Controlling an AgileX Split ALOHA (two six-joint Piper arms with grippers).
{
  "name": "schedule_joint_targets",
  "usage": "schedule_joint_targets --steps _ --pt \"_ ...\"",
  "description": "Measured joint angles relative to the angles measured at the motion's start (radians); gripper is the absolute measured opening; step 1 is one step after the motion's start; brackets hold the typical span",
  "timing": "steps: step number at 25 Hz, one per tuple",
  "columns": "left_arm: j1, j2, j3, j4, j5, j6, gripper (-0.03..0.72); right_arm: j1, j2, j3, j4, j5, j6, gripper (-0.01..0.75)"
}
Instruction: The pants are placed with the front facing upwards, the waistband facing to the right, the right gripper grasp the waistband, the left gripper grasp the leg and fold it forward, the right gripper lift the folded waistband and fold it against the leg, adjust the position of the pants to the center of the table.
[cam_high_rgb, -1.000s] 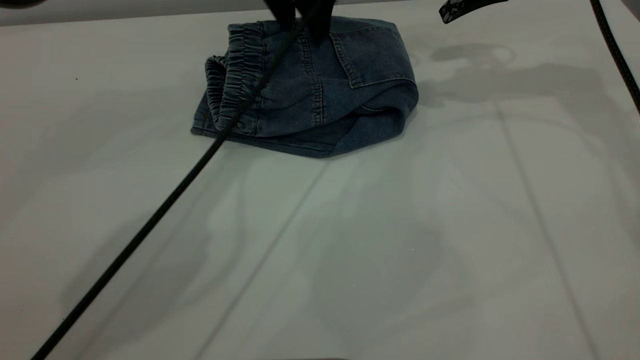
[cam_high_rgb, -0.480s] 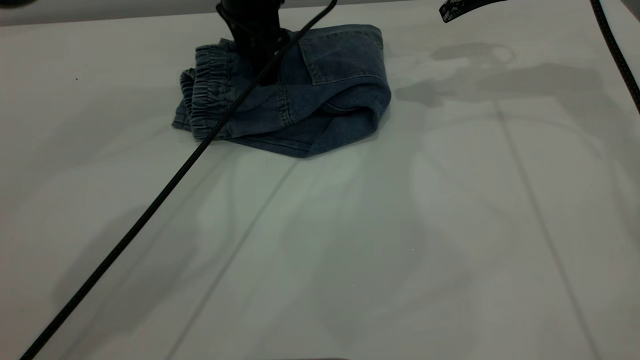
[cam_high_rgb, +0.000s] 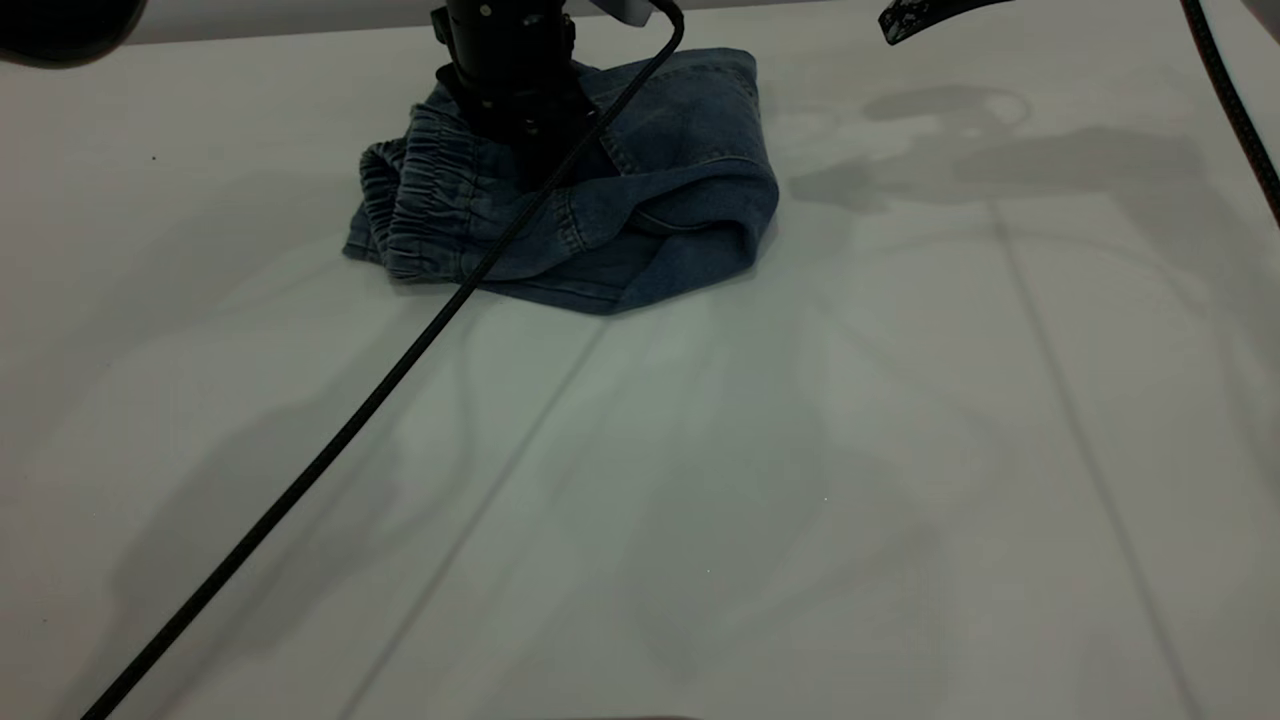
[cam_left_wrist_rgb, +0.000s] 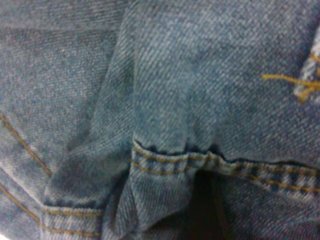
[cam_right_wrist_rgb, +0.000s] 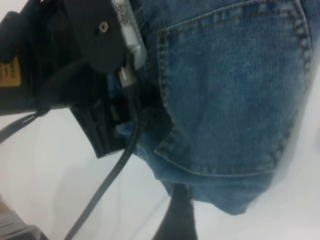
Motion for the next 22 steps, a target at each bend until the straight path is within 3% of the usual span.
schedule_joint_targets --steps 9,22 --pt "-0.041 0.011 -0.034 0.001 0.000 -0.331 0.495 0.000 0.000 0.000 0.004 -0.004 0.000 0.589" --pt "-0.060 -0.056 -0.117 0.015 0.000 -0.285 0.495 0.000 -0.088 -0.032 -0.100 0.042 -0.007 0.589"
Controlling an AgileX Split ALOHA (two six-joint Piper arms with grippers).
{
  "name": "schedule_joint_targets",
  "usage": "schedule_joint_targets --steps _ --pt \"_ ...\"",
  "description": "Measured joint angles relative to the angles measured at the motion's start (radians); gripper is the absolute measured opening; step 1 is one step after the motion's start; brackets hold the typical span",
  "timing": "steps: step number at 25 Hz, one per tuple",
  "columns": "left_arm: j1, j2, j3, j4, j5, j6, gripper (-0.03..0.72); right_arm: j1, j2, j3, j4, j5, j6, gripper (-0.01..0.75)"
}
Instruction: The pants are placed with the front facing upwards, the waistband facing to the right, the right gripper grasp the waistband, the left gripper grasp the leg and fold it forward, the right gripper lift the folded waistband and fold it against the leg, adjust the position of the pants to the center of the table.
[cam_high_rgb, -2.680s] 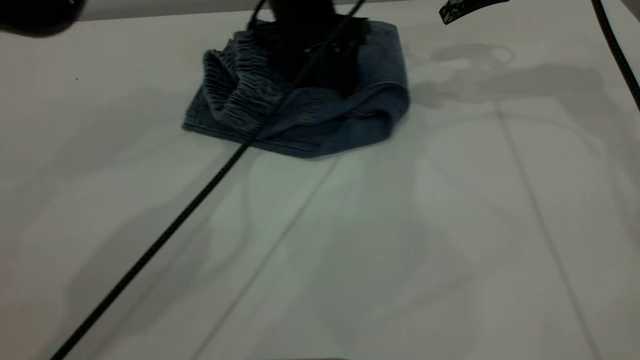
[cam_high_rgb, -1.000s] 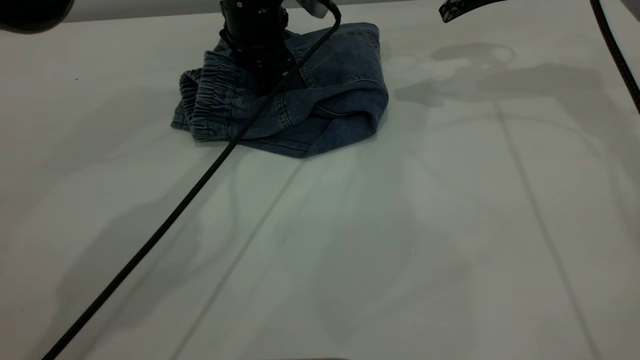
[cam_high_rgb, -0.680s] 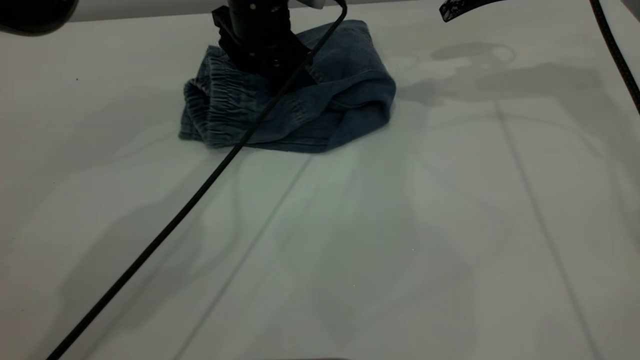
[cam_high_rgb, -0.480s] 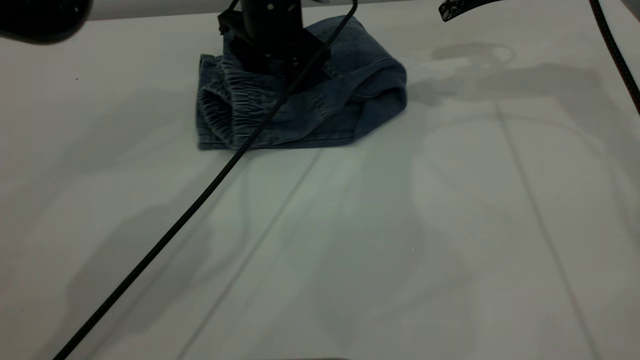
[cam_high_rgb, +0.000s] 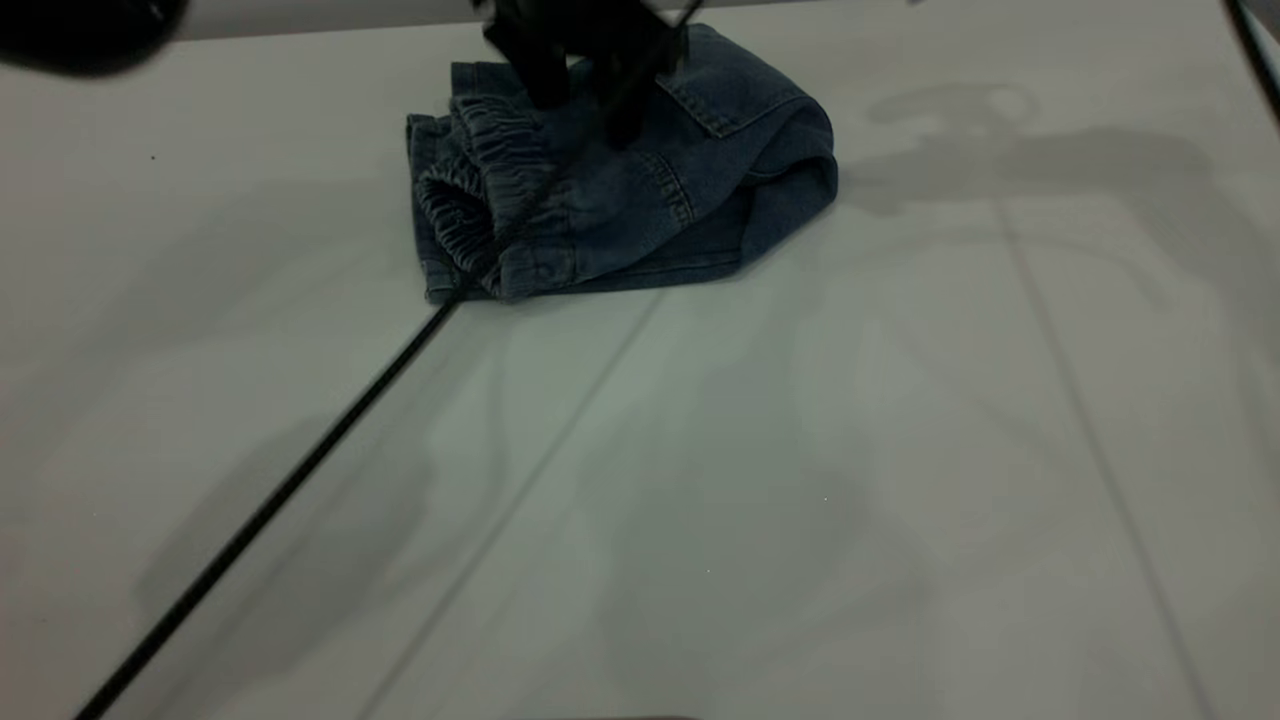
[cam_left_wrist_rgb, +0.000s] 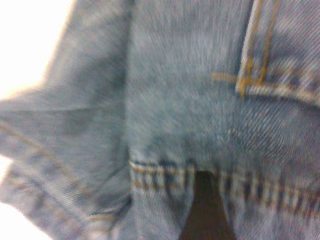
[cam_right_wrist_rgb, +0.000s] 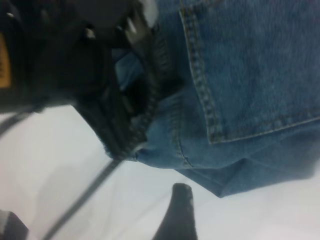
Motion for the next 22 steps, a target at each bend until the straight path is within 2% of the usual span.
schedule_joint_targets --steps 4,13,16,22 --pt "0.000 -0.103 0.000 0.033 0.000 0.003 0.495 0.000 -0.079 -0.053 -0.054 0.068 0.053 0.589" --pt "0.000 -0.298 0.039 0.073 0.000 -0.014 0.495 0.000 -0.290 -0.063 -0.233 0.095 0.207 0.589" --pt "0.000 -0.390 0.151 0.132 0.000 -0.015 0.495 0.000 -0.383 -0.038 -0.315 0.097 0.263 0.589" --pt "0.003 -0.621 0.447 0.244 0.000 -0.048 0.495 0.000 -0.593 0.112 -0.383 0.109 0.284 0.589"
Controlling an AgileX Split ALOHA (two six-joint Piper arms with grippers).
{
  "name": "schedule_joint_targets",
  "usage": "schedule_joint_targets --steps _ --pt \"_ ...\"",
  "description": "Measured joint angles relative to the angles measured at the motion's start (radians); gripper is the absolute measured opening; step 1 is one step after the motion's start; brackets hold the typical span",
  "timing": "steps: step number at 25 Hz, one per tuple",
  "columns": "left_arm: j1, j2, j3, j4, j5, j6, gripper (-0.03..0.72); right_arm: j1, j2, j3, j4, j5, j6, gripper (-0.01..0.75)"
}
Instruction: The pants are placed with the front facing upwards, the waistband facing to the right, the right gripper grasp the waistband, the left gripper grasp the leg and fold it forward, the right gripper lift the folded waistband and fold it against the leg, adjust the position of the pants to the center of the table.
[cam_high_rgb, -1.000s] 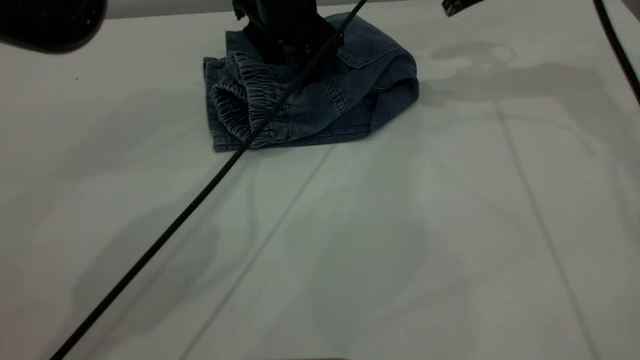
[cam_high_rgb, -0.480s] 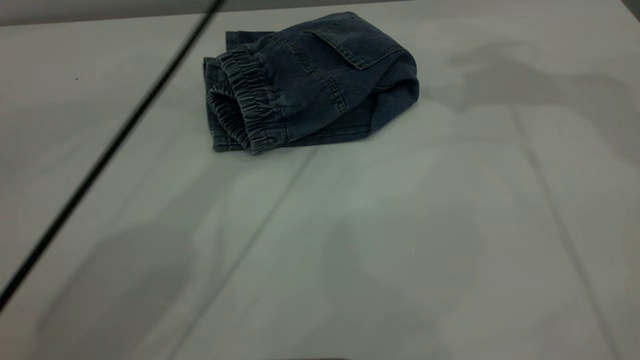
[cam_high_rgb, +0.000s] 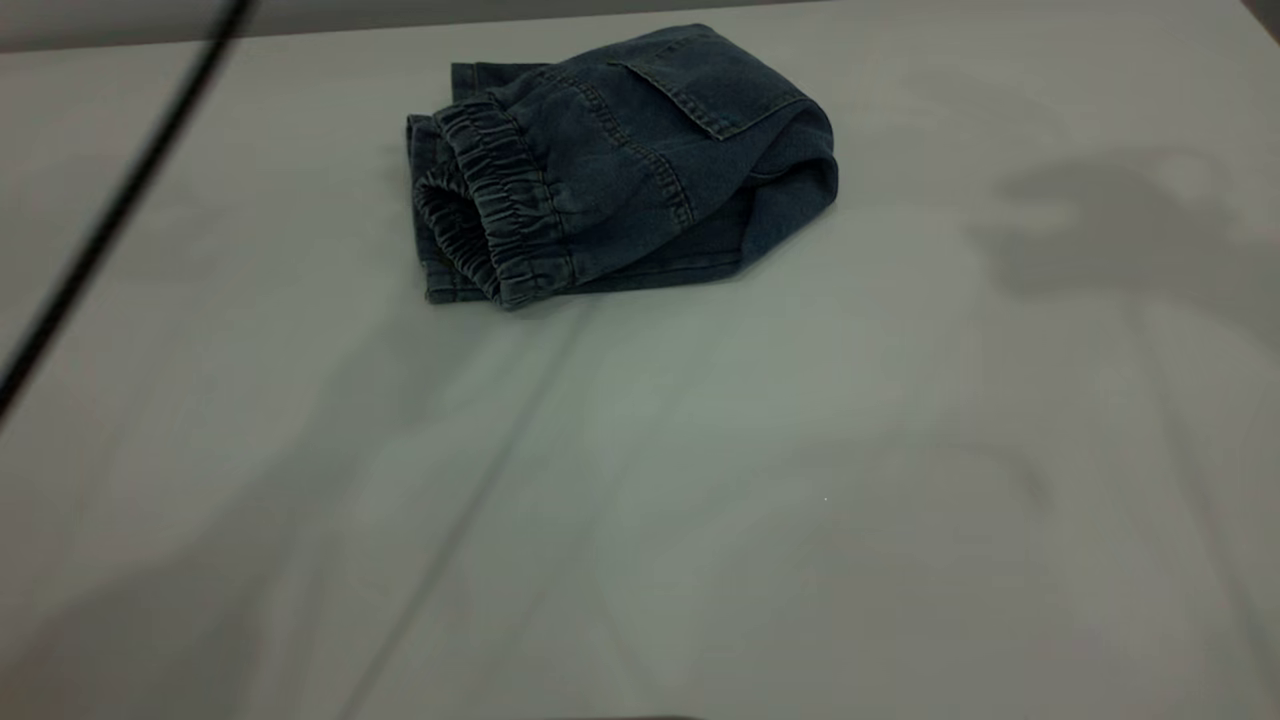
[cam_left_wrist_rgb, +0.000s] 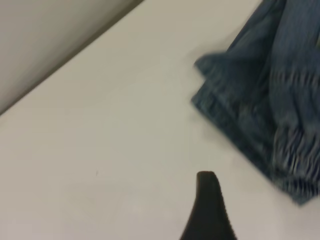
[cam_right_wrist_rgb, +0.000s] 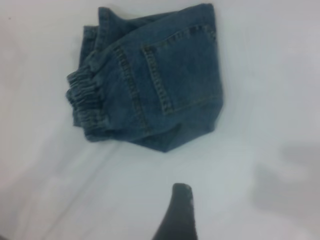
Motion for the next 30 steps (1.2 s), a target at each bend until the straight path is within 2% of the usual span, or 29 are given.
schedule_joint_targets --steps 8,20,30 --pt "0.000 -0.362 0.326 -0.044 0.000 -0.062 0.495 0.000 -0.245 0.239 0.006 0.003 0.000 0.589" --pt "0.000 -0.978 0.848 -0.171 0.000 -0.077 0.495 0.000 -0.640 0.723 0.082 0.003 0.001 0.589" --pt "0.000 -1.476 1.203 -0.195 0.000 -0.089 0.495 0.000 -1.092 0.942 0.014 0.011 0.001 0.589"
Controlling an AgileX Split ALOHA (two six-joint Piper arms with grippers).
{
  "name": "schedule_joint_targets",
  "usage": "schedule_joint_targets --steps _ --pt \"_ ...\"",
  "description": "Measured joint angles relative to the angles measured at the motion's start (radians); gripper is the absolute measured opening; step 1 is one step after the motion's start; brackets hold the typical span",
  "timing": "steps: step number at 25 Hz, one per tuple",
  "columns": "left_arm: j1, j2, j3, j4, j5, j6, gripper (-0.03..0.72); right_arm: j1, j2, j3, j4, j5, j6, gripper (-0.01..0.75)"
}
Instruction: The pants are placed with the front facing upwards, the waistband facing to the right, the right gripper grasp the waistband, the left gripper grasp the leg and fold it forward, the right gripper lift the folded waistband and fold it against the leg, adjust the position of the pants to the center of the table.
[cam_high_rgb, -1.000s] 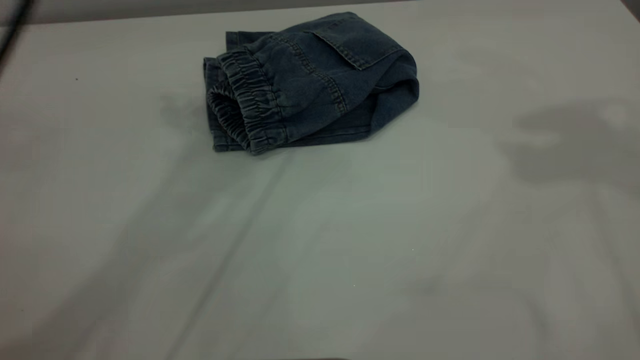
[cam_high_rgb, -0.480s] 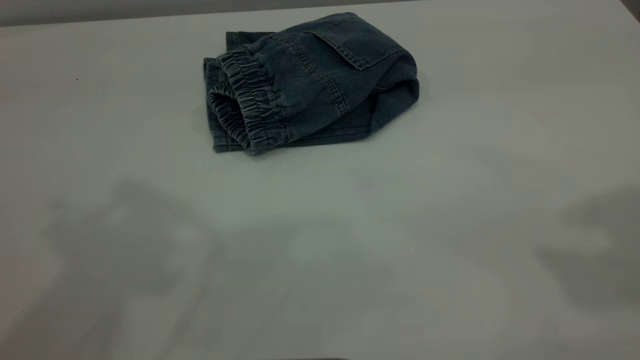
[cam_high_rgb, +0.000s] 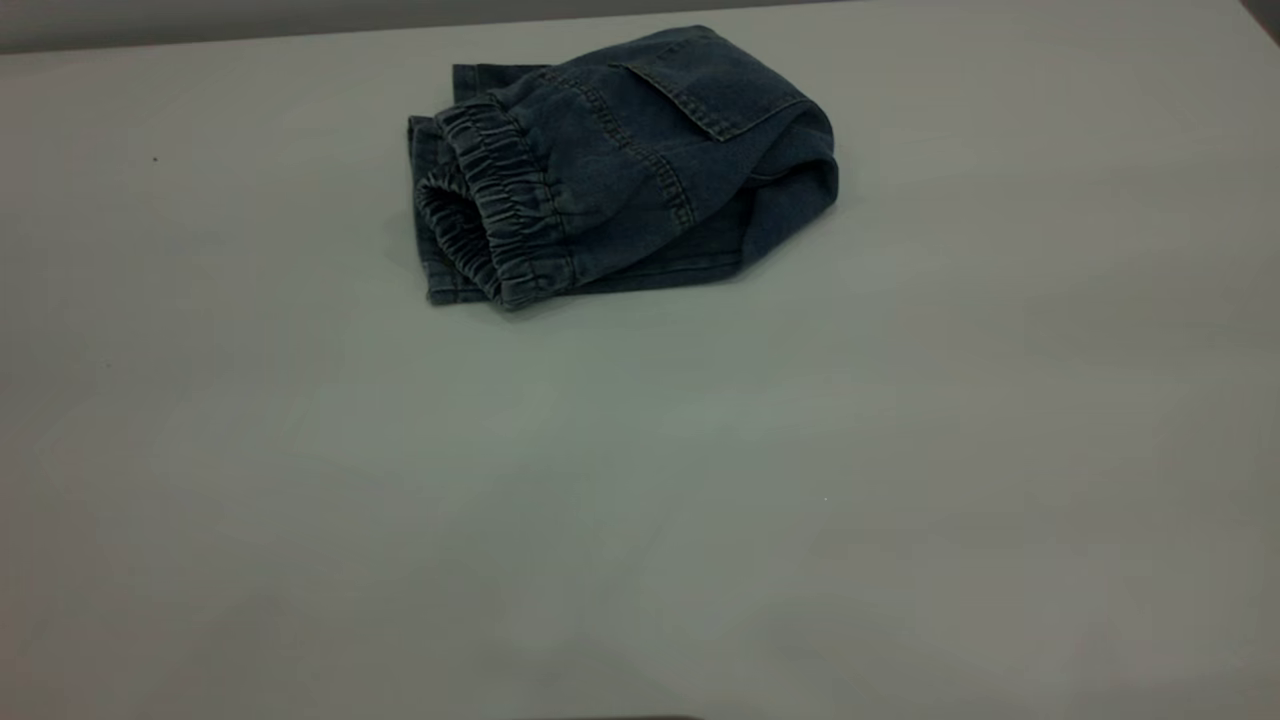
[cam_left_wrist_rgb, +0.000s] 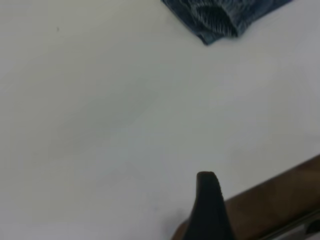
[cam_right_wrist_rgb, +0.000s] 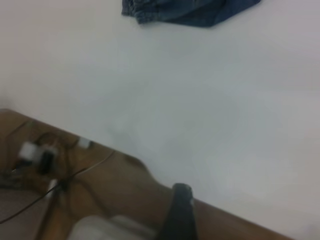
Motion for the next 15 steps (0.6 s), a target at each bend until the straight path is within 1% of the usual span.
schedule_joint_targets --steps 4,9,15 --pt "0.000 -0.059 0.097 -0.024 0.000 0.002 0.495 0.000 -0.191 0.059 -0.094 0.003 0.020 0.589" --pt "0.000 -0.100 0.190 -0.032 0.000 0.003 0.494 0.000 -0.419 0.164 -0.169 0.002 0.059 0.589" --pt "0.000 -0.124 0.256 -0.032 0.000 0.004 0.494 0.000 -0.515 0.312 -0.274 -0.053 0.082 0.589"
